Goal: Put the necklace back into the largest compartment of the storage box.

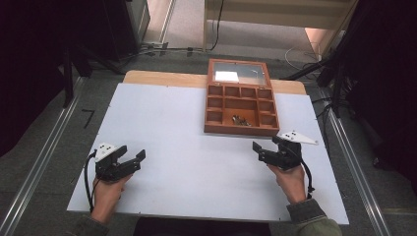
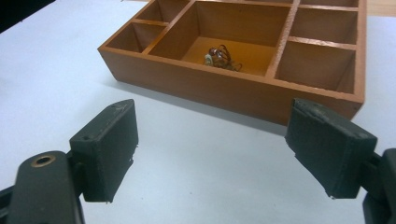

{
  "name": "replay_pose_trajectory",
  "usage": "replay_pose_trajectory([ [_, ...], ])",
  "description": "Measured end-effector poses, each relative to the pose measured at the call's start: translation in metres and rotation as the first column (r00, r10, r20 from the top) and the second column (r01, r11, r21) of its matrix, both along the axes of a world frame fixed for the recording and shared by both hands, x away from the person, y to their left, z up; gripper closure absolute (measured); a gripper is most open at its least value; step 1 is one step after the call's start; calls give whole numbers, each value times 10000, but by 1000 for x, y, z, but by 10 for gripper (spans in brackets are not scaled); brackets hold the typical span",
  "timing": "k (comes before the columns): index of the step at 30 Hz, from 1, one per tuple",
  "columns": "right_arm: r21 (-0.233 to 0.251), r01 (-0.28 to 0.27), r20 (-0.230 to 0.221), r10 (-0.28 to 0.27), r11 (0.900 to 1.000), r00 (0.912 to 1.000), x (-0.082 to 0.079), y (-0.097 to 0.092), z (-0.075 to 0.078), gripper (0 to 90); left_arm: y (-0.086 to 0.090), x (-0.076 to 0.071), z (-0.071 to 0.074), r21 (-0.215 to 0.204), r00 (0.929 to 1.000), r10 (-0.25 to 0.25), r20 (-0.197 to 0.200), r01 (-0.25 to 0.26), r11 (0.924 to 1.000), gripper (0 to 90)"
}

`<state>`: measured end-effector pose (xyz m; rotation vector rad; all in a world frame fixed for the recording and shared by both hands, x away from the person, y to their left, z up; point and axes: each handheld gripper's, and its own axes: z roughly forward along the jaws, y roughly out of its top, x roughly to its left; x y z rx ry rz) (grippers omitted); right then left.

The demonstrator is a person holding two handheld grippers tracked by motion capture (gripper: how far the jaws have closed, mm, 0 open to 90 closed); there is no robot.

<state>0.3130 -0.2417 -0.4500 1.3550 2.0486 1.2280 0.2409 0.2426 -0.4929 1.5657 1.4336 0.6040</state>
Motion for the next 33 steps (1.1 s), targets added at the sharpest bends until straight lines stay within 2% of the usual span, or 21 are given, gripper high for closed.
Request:
replay_pose_trajectory([
  [6, 82, 134, 26, -134, 9999, 9999, -6, -9, 1, 152, 0, 0, 0, 25, 10000, 4, -18, -4, 10000, 244],
  [33, -92, 854, -149, -855, 9963, 9962, -25, -53, -7, 144, -1, 0, 0, 116, 10000, 24, -22, -24, 9999, 223],
])
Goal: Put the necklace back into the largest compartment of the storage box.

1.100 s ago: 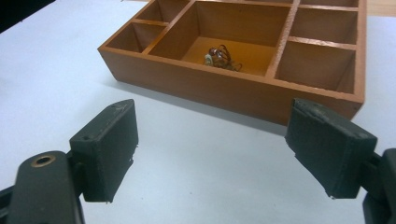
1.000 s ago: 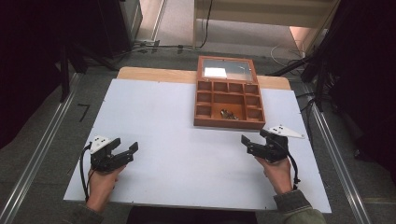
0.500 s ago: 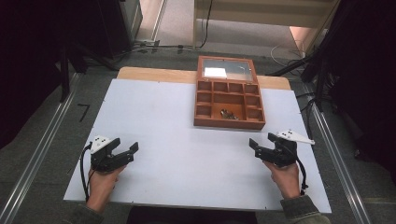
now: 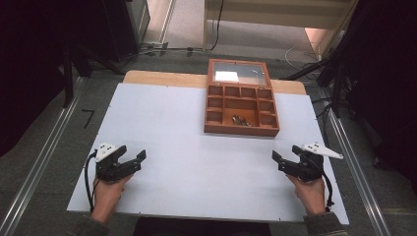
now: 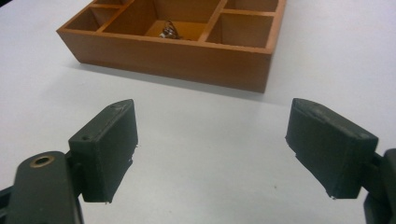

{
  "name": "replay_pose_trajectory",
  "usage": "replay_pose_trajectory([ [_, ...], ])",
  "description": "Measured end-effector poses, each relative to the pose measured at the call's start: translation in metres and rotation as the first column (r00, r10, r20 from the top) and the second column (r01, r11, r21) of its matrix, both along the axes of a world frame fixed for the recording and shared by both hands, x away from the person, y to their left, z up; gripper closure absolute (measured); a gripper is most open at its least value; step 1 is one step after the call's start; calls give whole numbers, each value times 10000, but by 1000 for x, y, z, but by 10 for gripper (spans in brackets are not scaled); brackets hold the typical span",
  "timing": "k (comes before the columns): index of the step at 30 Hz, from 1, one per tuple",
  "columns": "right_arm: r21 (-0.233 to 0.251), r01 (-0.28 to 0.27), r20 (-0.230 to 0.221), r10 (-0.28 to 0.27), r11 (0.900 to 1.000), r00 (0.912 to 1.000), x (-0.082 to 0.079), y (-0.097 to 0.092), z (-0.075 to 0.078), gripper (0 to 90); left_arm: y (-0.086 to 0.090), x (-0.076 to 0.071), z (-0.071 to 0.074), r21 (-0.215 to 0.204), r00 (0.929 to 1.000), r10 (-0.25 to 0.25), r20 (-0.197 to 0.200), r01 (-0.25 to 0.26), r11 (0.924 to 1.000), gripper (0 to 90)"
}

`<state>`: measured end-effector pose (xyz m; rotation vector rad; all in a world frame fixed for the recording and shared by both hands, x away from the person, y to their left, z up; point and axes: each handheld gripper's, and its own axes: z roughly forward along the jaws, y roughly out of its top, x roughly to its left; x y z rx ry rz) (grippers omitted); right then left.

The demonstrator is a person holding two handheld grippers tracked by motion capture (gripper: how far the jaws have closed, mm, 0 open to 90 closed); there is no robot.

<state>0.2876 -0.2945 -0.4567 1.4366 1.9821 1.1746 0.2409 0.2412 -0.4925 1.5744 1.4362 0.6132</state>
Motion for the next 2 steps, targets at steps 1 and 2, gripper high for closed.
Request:
replay_pose_trajectory([
  [1, -6, 34, -13, -34, 10000, 10000, -1, -2, -1, 140, 0, 0, 0, -3, 10000, 7, -8, -7, 10000, 223],
  [2, 7, 69, -37, -69, 10000, 10000, -2, -3, -1, 130, -1, 0, 0, -25, 10000, -9, -3, 9, 10000, 223],
])
